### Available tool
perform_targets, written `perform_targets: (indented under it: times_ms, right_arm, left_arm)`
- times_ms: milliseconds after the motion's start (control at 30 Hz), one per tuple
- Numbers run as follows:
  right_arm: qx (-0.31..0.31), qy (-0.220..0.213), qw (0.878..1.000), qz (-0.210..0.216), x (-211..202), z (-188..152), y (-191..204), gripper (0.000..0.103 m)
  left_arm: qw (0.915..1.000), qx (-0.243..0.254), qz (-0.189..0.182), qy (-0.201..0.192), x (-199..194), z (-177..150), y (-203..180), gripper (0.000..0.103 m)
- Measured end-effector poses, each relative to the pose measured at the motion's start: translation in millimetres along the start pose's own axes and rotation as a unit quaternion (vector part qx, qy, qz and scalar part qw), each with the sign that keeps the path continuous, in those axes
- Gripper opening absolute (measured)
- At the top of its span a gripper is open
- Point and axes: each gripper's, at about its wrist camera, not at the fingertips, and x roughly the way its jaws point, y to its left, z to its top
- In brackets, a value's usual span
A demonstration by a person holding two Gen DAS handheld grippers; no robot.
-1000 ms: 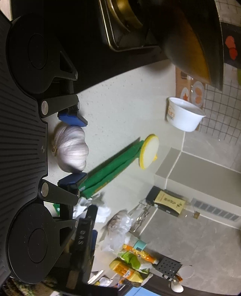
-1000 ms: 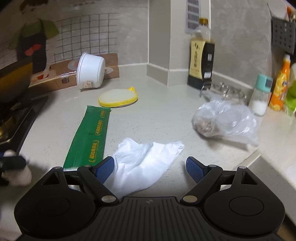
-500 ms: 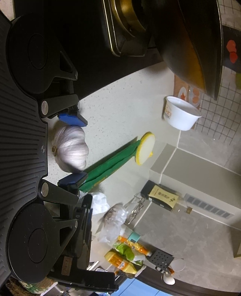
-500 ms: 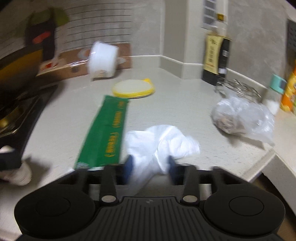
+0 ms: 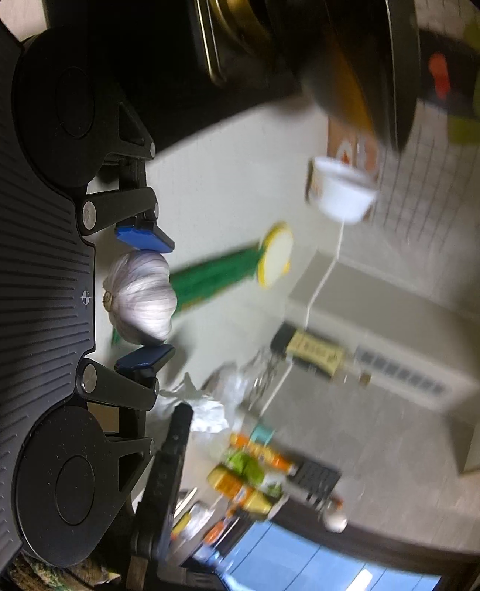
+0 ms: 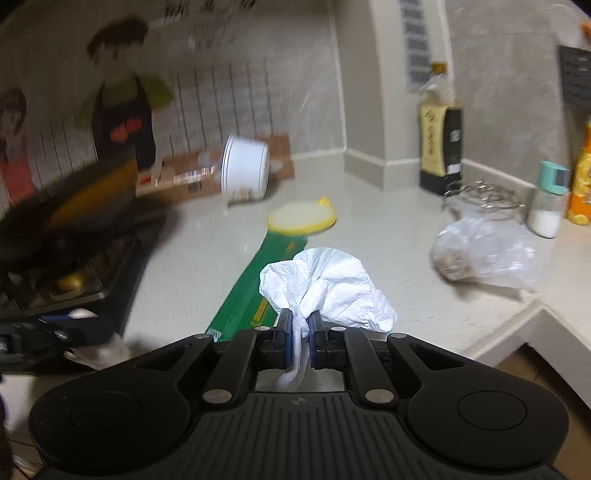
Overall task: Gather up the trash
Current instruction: 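Carry the garlic and tissue down over the trash bin, then open the left tool to drop the garlic while the right tool drops the tissue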
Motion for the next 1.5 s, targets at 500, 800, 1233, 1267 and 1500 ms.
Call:
perform_targets:
  times_ms: [500,800,1233,1267,1500]
  right_arm:
    - [0.076,-0.002,0.99,-0.116,-112.5,-108.1,-119.2,0.009]
    - [0.172,0.145,0.961,-0.159,-84.5,-238.3,-204.9,0.009]
    - [0.197,0.195,0.951,-0.138,-26.8,-272.7,-231.9,0.009]
    - [0.196,0.199,0.95,-0.138,-21.9,-275.1,-232.5,0.009]
    - [0.215,0.249,0.938,-0.113,30.5,-290.8,-242.2,0.009]
  left_arm:
    - [0.9442,0.108,-0.164,0.265,166.6,-124.0,-149.3,0.06]
    - [0.8749,0.114,-0.064,0.466,329.5,-274.5,-155.7,0.06]
    - [0.886,0.028,-0.065,0.458,372.4,-290.1,-105.1,0.057]
    - [0.8915,0.027,-0.075,0.446,366.7,-281.5,-105.3,0.057]
    - [0.9207,0.087,-0.153,0.348,323.4,-217.7,-99.4,0.057]
